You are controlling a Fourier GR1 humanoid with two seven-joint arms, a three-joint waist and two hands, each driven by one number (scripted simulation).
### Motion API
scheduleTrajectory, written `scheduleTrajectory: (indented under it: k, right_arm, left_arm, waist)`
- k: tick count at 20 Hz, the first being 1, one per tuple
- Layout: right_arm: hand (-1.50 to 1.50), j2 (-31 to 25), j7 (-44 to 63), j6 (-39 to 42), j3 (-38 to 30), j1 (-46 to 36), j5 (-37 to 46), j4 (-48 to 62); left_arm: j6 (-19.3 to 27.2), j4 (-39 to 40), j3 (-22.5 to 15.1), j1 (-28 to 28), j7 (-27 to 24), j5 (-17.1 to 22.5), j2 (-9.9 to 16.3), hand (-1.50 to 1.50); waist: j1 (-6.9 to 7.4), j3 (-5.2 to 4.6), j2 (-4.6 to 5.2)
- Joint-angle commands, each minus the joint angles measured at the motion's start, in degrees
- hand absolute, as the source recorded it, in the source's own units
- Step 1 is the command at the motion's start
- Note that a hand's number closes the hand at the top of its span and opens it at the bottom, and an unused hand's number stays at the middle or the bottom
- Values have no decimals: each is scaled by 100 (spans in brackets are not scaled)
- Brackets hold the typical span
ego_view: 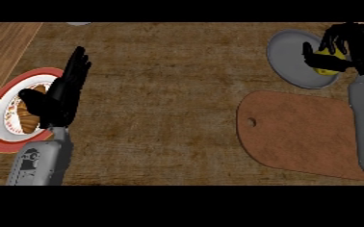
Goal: Pick the lemon from the cutting board and place it in the pan
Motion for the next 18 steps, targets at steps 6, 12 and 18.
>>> scheduleTrajectory:
  k: [6, 12, 18]
  right_arm:
    - [150, -663, -884, -1414, -420, -963, 354, 2736]
    - [150, -600, -1350, -1342, -833, -1027, -86, 3551]
    - [-150, -850, -1027, -61, -729, -1340, 26, 4455]
  left_arm:
    - [42, -114, -278, -130, 119, -110, -205, 0]
    - [-17, 70, -102, -256, 46, -39, -63, 0]
    - [23, 61, -299, -366, 102, -92, -259, 0]
  waist:
    - [212, 17, 76]
    - [301, 33, 150]
    - [412, 32, 192]
